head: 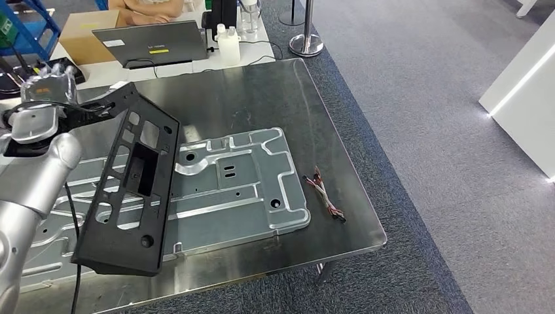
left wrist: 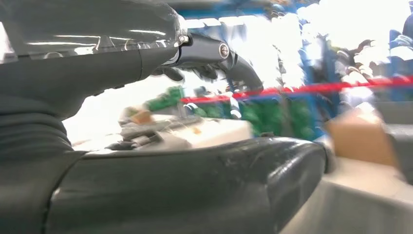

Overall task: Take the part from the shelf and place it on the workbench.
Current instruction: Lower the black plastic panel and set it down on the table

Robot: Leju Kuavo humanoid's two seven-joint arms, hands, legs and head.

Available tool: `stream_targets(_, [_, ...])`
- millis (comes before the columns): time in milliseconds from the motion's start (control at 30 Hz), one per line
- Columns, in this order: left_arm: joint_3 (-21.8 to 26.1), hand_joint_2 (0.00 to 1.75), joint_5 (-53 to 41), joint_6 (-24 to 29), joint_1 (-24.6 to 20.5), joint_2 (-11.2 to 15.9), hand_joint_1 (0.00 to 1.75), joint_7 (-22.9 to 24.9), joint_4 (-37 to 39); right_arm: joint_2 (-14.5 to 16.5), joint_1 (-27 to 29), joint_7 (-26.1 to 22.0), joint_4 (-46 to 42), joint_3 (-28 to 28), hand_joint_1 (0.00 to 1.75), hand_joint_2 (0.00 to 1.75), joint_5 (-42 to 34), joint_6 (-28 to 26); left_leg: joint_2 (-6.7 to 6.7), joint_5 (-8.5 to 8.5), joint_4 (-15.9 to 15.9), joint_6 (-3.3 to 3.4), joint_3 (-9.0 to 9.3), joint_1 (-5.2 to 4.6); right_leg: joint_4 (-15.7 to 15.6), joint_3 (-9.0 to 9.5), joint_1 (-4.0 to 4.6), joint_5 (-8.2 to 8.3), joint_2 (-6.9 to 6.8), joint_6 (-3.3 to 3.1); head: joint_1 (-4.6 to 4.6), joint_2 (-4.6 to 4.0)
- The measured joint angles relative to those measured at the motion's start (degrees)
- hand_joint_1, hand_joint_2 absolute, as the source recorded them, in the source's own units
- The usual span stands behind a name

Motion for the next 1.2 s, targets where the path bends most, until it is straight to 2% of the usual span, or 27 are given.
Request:
stream_targets(167, [-2.9, 0.0, -7.7, 5.6, 0.0, 0.6, 0.0, 0.2, -0.7, 0.0, 0.0, -0.4, 0.0, -0.3, 0.0, 0.0, 0.3, 0.1, 0.02, -0.02, 0.0, -0.01, 0.1, -0.01, 0.0, -0.04, -0.01, 0.0, 0.0, 0.0, 0.0, 0.0])
stream_targets(267, [-3.7, 0.0, -7.4, 8.0, 0.3, 0.9, 0.0, 0.0, -1.0, 0.0, 0.0, -0.7, 0.0, -0.4, 0.0, 0.0, 0.4, 0.1, -0.03, -0.02, 0.0, -0.01, 0.08, -0.01, 0.0, -0.03, -0.02, -0.01, -0.04, 0.01, 0.0, 0.0])
stream_targets(367, [-3.6, 0.0, -6.2, 8.0, 0.5, 0.9, 0.0, -0.1, -1.1, 0.0, 0.0, -0.9, 0.0, -0.5, 0.0, 0.0, 0.5, 0.2, 0.0, -0.02, 0.0, -0.01, 0.08, -0.01, 0.0, -0.03, -0.02, 0.0, -0.01, 0.0, 0.0, 0.0])
stream_targets(467, [-2.3, 0.0, -0.1, 8.6, 0.9, 0.8, 0.0, -2.7, -1.2, 0.0, 0.0, -1.1, 0.0, -0.9, 0.0, 0.0, 0.2, 0.2, 0.0, -0.02, 0.0, -0.01, 0.1, -0.01, 0.0, -0.03, -0.02, 0.0, -0.01, 0.01, 0.0, 0.0])
stream_targets(600, [5.0, 0.0, 17.1, 9.6, 2.1, -0.4, 0.0, -8.1, -1.3, 0.1, 0.1, -1.6, 0.0, -1.4, 0.0, 0.0, -0.3, -0.3, 0.0, -0.02, 0.0, -0.01, 0.1, -0.01, 0.0, -0.04, 0.0, 0.0, -0.01, 0.0, 0.0, 0.0])
stream_targets(667, [8.3, 0.0, 21.5, 11.5, 2.4, -0.8, 0.0, -10.3, -1.7, 0.1, 0.1, -1.6, 0.0, -1.5, 0.0, 0.0, -0.2, -0.7, 0.0, -0.02, 0.0, -0.01, 0.1, -0.01, 0.0, -0.04, 0.0, 0.0, -0.01, 0.0, 0.0, 0.0])
stream_targets(833, [11.6, 0.0, 26.3, 14.8, 3.3, -1.1, 0.0, -14.8, -4.6, 0.2, 0.1, -2.2, 0.0, -1.7, 0.0, 0.0, 0.5, -1.5, -0.01, -0.02, 0.0, -0.01, 0.08, -0.01, 0.0, -0.04, 0.0, 0.0, -0.01, 0.01, 0.0, 0.0])
stream_targets(1200, [11.7, 0.0, 29.9, 17.5, 4.2, 0.8, 0.0, -19.5, -10.0, 0.2, 0.2, -5.3, 0.0, -0.8, 0.0, 0.0, 3.7, -1.8, -0.01, -0.03, 0.0, -0.01, 0.07, 0.0, 0.0, -0.04, -0.01, 0.0, -0.01, 0.01, 0.0, 0.0])
